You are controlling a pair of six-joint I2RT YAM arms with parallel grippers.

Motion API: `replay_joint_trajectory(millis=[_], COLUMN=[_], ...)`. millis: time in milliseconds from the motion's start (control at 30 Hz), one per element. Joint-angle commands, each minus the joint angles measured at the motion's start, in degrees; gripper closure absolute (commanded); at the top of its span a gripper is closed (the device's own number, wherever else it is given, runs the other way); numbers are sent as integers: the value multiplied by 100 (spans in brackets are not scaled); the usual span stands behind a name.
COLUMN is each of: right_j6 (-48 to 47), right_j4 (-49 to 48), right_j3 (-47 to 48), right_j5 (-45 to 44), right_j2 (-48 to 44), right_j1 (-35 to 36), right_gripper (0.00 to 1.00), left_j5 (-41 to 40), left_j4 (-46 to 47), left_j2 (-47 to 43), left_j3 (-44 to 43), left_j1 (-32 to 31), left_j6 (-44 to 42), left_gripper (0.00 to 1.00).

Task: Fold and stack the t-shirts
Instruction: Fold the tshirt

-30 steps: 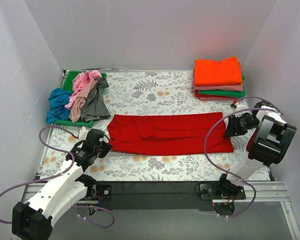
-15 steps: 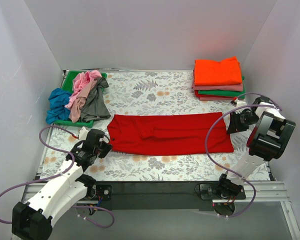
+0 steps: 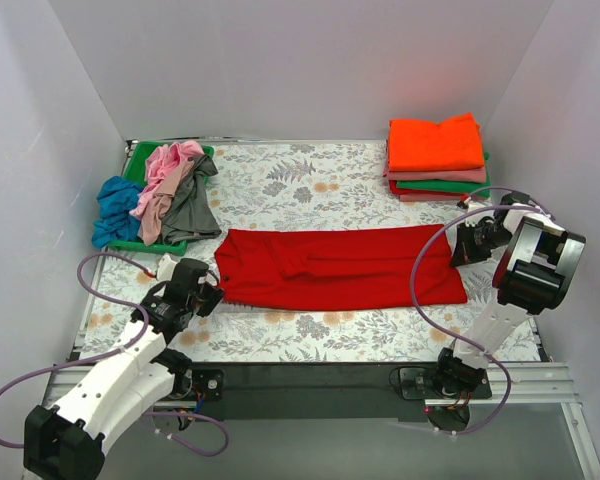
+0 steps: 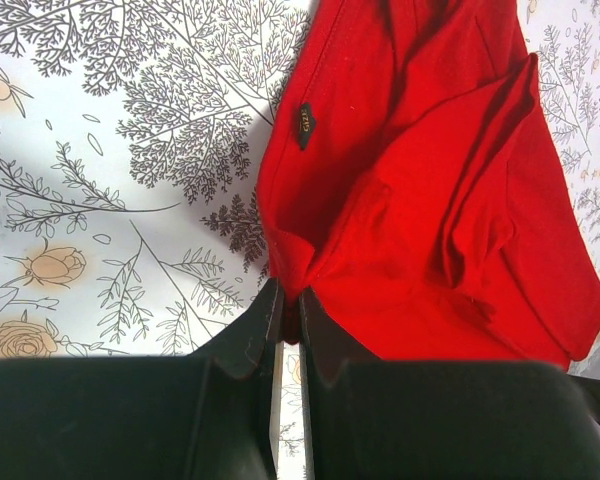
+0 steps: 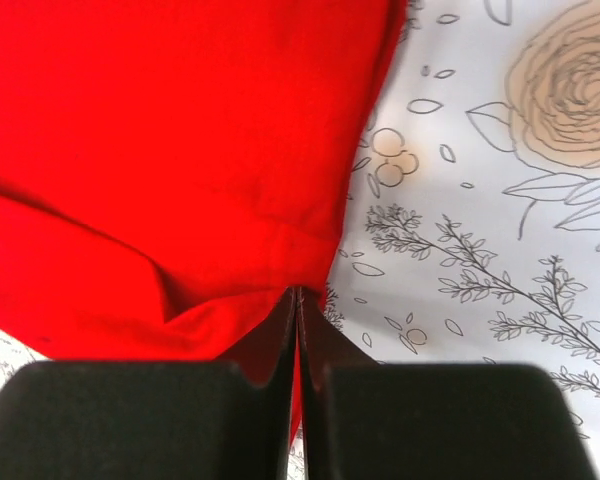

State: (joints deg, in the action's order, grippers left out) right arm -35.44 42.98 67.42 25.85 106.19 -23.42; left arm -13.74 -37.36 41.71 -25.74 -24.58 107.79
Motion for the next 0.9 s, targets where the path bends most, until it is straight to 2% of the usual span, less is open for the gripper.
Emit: replay_joint_trajectory(millis=[0,167,467,567,600,667,700,767,800,867], right_j6=[388,547,407,249,48,-111,-321,-542,-621,-753], right_j4=[-641,-897,-853,-678,-503,-309,-204,52,139,298], right_j3=[88,26,-62,8,69,105,140,149,158,289], right_j5=[-421,-931,-810,-416,-248,103,174,419,500,771], right_j2=[-63,-169,-432,-713,-862,-994,-1100,-1206,-1293,-1347], right_j1=[22,13,13,13,30,179,284,730,916,1531], right_gripper=[96,99,99,96,89,84,81,76,73,70], left_j5=[-217,-366,-323,-235,-200,-191,-191,-226,-235,-252], left_j4=[-148,-376,-500,-482,-482,-508,-578,-649,-736,-842], left_j2=[-111,-216,-234,-243,-243,-251,-251,-278,-304,-339], left_j3=[-1,-72,-72,-89,-116,-142,-212,-291,-326,-467], left_j1=[23,32,23,32,32,23,23,32,32,32], left_j6=[102,277,383,322,304,269,260,260,269,260], left_gripper=[100,100,100,100,100,100,98,88,73,59])
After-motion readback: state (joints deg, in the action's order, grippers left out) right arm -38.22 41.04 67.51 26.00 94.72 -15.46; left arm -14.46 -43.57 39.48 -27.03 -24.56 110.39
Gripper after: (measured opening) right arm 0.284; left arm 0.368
